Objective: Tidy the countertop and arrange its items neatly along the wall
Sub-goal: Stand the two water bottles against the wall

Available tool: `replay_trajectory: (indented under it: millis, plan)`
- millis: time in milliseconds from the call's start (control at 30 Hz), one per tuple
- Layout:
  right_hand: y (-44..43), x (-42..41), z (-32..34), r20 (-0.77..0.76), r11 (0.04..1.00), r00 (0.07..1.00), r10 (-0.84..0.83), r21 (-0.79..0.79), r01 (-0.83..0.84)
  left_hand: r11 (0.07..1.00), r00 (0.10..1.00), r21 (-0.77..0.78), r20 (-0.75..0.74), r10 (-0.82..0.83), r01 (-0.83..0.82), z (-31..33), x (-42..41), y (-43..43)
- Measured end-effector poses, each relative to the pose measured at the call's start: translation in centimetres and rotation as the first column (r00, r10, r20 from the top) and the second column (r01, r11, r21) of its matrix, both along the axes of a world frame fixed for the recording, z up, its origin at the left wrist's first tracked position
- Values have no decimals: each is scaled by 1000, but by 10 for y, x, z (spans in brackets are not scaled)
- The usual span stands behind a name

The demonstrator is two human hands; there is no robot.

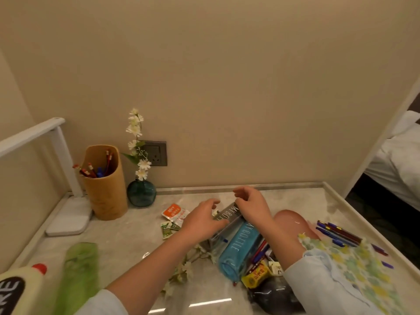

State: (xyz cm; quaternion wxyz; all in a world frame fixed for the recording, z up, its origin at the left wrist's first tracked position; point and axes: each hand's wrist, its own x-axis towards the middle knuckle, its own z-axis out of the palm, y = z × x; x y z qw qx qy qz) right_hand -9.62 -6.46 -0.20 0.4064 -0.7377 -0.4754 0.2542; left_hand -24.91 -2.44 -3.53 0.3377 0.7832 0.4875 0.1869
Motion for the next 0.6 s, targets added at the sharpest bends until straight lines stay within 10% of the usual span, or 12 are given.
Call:
replay_trajectory:
  millis: [233,600]
  plan:
    - [-13,37,-28,402,932,914,44,-346,107,997,962,36,-263,71,-64,-13,29,-8]
    - [-9,46,-55,250,949,963,97,-315,-13,979,928,-53,-333,167,-196,-21,45,-16]
